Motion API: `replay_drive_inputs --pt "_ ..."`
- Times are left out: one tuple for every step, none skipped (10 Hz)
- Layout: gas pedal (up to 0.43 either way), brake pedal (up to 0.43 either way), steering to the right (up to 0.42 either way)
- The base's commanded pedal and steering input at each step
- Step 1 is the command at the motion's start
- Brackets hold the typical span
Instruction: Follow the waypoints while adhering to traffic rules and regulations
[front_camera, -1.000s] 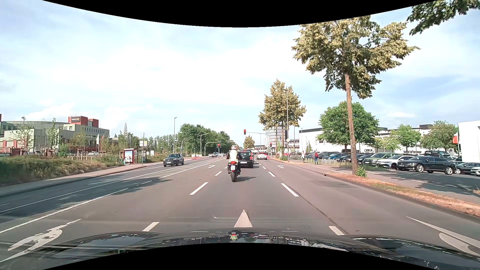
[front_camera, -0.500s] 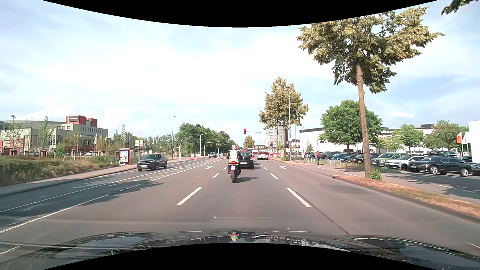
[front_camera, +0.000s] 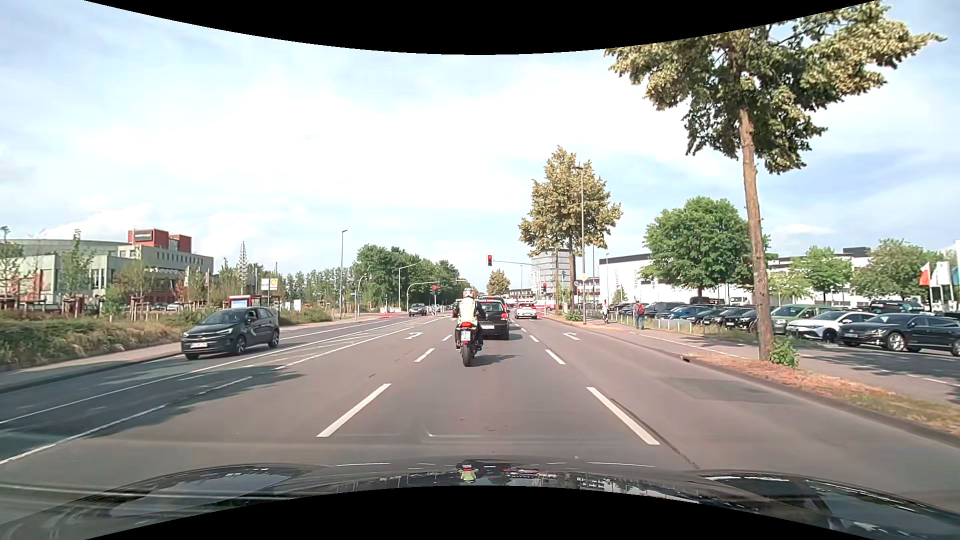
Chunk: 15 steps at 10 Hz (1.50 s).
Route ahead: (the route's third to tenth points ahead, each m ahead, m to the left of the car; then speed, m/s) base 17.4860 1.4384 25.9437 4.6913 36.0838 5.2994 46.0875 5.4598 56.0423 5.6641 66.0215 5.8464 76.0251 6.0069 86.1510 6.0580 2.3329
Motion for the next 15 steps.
replay_drive_inputs --pt "0.0 0.146 -0.001" --pt "0.0 0.146 -0.001" --pt "0.0 0.14 -0.001" --pt "0.0 0.134 -0.001" --pt "0.0 0.128 -0.001" --pt "0.0 0.128 -0.001" --pt "0.0 0.128 -0.001" --pt "0.0 0.128 -0.001" --pt "0.0 0.128 -0.001" --pt "0.0 0.128 -0.001" --pt "0.0 0.128 -0.001" --pt "0.0 0.128 -0.001" --pt "0.0 0.128 -0.001" --pt "0.0 0.128 -0.001" --pt "0.0 0.128 -0.001"
